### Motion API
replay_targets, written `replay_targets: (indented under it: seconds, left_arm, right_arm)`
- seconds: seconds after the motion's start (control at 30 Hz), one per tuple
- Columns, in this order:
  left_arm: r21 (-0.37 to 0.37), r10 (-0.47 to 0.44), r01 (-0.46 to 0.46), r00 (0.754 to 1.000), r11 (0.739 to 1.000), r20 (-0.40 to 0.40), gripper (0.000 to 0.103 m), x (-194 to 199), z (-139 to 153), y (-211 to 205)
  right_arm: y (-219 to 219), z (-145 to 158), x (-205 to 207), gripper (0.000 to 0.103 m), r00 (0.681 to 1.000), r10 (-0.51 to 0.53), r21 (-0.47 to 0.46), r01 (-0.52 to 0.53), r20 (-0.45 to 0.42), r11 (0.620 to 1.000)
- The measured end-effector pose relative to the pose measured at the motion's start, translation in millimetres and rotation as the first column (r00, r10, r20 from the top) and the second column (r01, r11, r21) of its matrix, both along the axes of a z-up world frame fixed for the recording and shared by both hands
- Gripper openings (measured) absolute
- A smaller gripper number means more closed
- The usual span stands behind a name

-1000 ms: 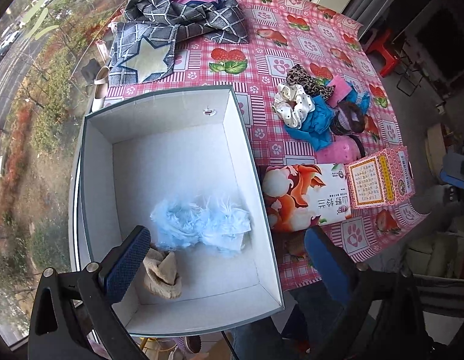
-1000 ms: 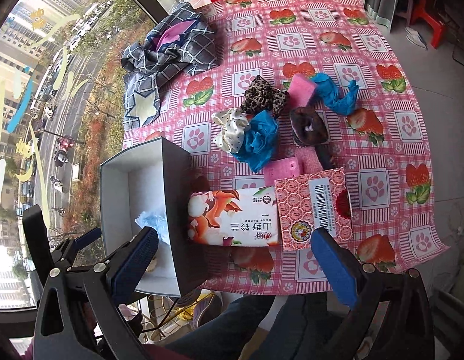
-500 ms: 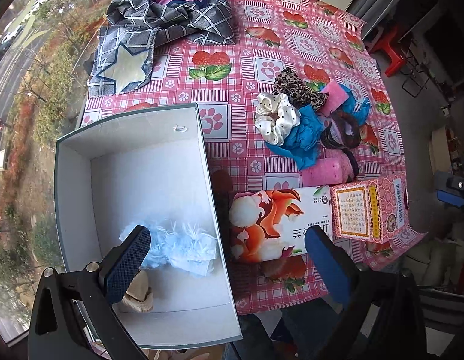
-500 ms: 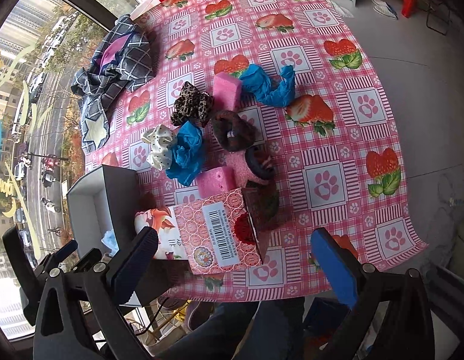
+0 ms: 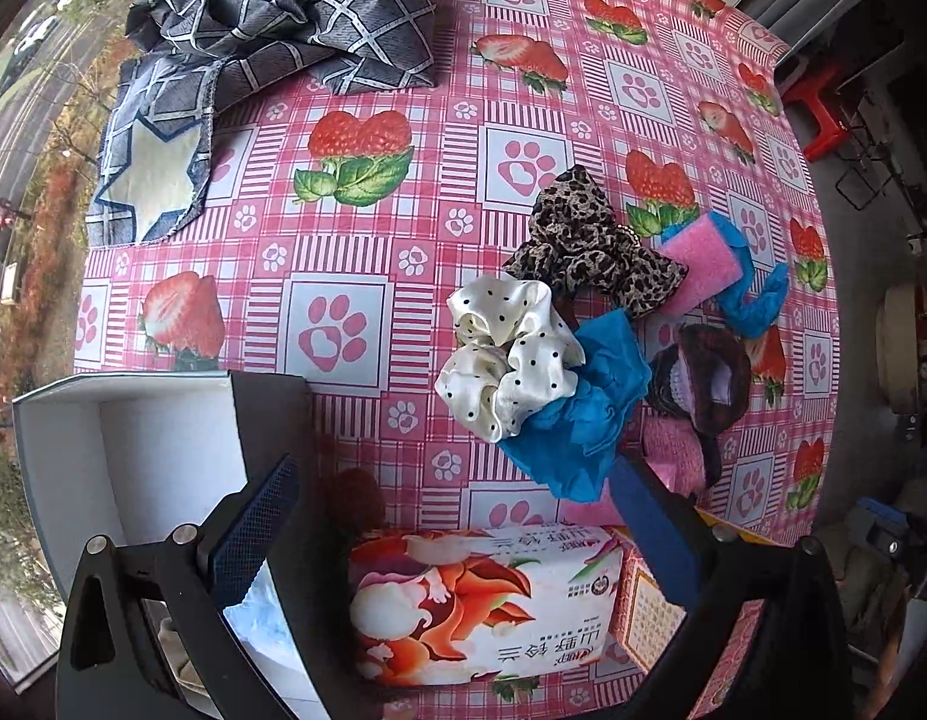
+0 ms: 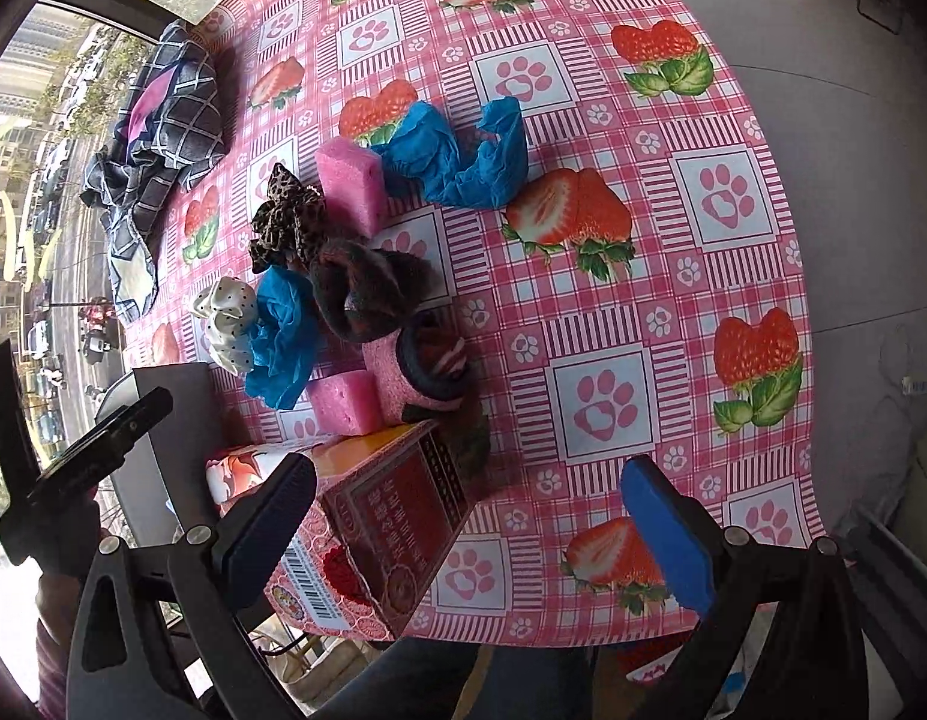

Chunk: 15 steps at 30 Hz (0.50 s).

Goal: Organize soft objects
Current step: 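Grasp the dark knit hat with the right tool while the left tool grasps the polka-dot scrunchie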

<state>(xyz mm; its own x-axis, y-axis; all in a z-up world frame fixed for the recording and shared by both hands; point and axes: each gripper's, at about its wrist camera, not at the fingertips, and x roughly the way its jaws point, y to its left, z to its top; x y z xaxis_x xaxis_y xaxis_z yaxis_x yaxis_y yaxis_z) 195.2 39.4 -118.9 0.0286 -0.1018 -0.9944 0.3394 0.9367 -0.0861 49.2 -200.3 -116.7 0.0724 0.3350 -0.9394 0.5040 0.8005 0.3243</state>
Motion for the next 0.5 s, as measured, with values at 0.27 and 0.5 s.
replay_targets:
  seconds: [0.27,0.5]
  left_arm:
    - [0.019,0.055,-0.054,0.996,0.998,-0.065,0.103,29.5,-37.3,-18.3]
    - [0.031,0.102,-0.099,0.987,0.995,-0.121,0.096,42.8,-61.3,-18.3]
  right_arm:
    - [13.5,-36.6,56.1,0.102,0.992,0.125,0.054,-0.125,0.009,0.991]
    - [33.1,-68.7,93.3,0.102,0.979,0.203,0.077,-0.203,0.007,0.976]
